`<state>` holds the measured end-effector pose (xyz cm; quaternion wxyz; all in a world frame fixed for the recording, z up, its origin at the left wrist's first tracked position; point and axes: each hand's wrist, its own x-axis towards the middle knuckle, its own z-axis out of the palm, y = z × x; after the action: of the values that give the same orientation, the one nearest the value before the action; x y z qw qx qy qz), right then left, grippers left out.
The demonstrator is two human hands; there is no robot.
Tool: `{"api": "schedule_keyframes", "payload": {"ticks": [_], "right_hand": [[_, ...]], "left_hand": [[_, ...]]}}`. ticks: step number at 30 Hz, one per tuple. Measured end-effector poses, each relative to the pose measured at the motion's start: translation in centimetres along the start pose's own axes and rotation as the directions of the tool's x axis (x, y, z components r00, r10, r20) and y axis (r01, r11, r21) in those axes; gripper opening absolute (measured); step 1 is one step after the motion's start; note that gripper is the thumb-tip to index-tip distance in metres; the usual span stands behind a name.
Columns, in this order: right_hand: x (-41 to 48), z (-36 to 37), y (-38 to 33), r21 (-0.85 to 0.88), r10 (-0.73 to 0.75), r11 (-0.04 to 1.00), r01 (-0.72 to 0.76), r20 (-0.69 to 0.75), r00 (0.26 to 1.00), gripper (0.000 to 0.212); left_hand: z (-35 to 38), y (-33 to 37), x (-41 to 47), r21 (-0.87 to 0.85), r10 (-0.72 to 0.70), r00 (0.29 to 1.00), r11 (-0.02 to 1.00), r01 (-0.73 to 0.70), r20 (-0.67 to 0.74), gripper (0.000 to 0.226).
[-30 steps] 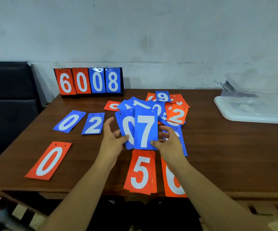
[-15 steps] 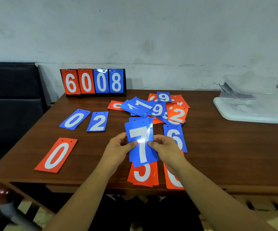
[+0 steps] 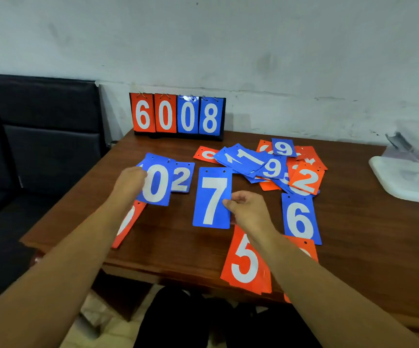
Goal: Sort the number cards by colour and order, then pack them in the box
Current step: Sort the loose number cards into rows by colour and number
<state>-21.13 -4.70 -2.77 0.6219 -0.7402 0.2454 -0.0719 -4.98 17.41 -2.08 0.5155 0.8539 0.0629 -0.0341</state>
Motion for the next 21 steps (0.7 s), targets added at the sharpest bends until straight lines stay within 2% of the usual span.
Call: {"api": "schedule_keyframes", "payload": {"ticks": [2, 6, 8, 11, 13, 15, 16, 19, 21], "right_hand": [[1.1, 1.6, -0.7, -0.027, -0.005, 1.000, 0.005, 0.029, 1.000, 0.008], [3.5, 4.4, -1.3, -0.073, -0.020, 0.997, 0.024, 0.052, 0.998, 0.011], [4.1, 5.0, -1.3, -0.071, -0.006, 0.997, 0.011, 0.065, 0.998, 0.012], [5.2, 5.8, -1.0, -0.084, 0.017, 0.996, -0.009, 0.086, 0.996, 0.012], [5.7, 6.0, -0.7, -0.107, 0.018, 0.994, -0.009, 0.086, 0.996, 0.017], [5.9, 6.0, -0.5, -0.131, 0.025, 0.991, -0.015, 0.081, 0.996, 0.017], [5.8, 5.9, -0.5, -0.139, 0.029, 0.990, -0.018, 0.078, 0.997, 0.018], [5.5, 5.0, -0.4, -0.161, 0.020, 0.987, -0.009, 0.065, 0.998, 0.019], [5.1, 3.8, -0.4, -0.171, 0.007, 0.985, 0.000, 0.038, 0.999, 0.023]], "left_hand": [[-1.3, -0.7, 2.7, 0.102, 0.048, 0.999, 0.994, -0.046, -0.019, 0.018], [-2.6, -1.9, 7.0, 0.246, 0.170, 0.981, 0.959, -0.143, -0.092, 0.034], [-2.7, -2.4, 8.7, 0.282, 0.190, 0.976, 0.947, -0.153, -0.108, 0.033], [-2.1, -3.5, 11.5, 0.382, 0.164, 0.982, 0.917, -0.114, -0.099, 0.035], [-1.6, -3.8, 12.2, 0.536, 0.151, 0.983, 0.842, -0.070, -0.109, 0.042], [-1.1, -3.4, 11.7, 0.613, 0.184, 0.972, 0.788, -0.058, -0.144, 0.042], [-0.7, -3.2, 11.1, 0.606, 0.234, 0.961, 0.789, -0.101, -0.145, 0.038], [1.4, -2.2, 8.0, 0.482, 0.424, 0.904, 0.802, -0.351, -0.047, 0.025], [3.4, -0.8, 4.7, 0.369, 0.472, 0.880, 0.811, -0.454, 0.044, 0.015]]}}
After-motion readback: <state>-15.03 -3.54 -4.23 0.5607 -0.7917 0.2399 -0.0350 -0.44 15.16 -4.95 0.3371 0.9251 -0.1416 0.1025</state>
